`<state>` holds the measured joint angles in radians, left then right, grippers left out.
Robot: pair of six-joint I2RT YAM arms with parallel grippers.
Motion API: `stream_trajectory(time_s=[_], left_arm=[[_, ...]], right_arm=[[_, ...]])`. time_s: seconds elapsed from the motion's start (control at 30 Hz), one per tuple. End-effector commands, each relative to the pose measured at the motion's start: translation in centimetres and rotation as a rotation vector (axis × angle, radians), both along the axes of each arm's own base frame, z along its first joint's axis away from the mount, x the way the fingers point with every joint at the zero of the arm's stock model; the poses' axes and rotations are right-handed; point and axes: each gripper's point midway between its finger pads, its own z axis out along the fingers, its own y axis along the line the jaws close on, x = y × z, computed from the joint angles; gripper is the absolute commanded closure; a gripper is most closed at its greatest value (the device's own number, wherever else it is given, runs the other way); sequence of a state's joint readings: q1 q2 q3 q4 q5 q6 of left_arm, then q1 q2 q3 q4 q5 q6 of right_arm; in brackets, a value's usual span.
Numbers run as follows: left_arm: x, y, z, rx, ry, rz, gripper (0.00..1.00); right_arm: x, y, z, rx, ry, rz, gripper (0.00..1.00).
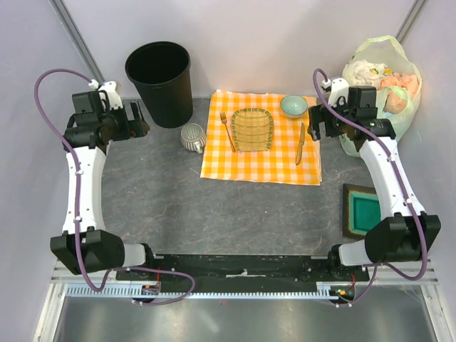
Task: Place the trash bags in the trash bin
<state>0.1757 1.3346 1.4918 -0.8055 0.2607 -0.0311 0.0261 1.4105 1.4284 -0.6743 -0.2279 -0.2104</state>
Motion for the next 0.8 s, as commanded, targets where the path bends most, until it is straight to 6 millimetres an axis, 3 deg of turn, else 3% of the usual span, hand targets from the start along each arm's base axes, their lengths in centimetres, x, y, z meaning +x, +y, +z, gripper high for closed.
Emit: stream_trajectory(time_s=[0.0,0.07,0.1,0.17,0.2,0.27,0.3,0.57,0.6,0.77], left_arm=[[1.1,-0.2,2.9,0.019,-0.094,0.007,0.01],[1.2,-1.0,3.5,0.021,-0.111,-0.031,0.01],[1.3,-1.3,4.0,0.023,-0.127,-0.043,0.01],[1.5,-2.3,4.3,0.023,-0.14,-0.076,0.01],[1.6,-2.6,4.6,0.023,-0.149,-0.087,0.01],[1.7,-3.5,4.8,0.02,-0.156,-0.114,0.01],[1.8,-3.9,4.8,0.017,-0.159,-0.124,0.01],[1.0,-5.2,4.6,0.005,-0.196,-0.155,0.01],[1.0,-5.2,4.2,0.009,-0.191,-0.156,0.01],[0.7,-5.2,4.3,0.018,-0.221,-0.164,0.01]], right_arm=[[1.6,-0.3,5.5,-0.038,-0.182,0.013,0.02],[2.3,-0.6,8.2,-0.058,-0.255,0.009,0.02],[3.1,-1.1,11.2,-0.077,-0.323,-0.007,0.02],[4.4,-2.8,14.3,-0.114,-0.388,-0.09,0.02],[5.5,-5.4,16.8,-0.101,-0.427,-0.147,0.02],[6.7,-7.8,18.3,-0.036,-0.44,-0.188,0.02],[7.7,-10.5,19.1,-0.025,-0.443,-0.249,0.02],[11.1,-19.9,20.1,-0.03,-0.506,-0.531,0.02],[11.6,-21.7,19.0,-0.044,-0.491,-0.583,0.03],[12.4,-25.3,16.2,-0.121,-0.443,-0.661,0.12]])
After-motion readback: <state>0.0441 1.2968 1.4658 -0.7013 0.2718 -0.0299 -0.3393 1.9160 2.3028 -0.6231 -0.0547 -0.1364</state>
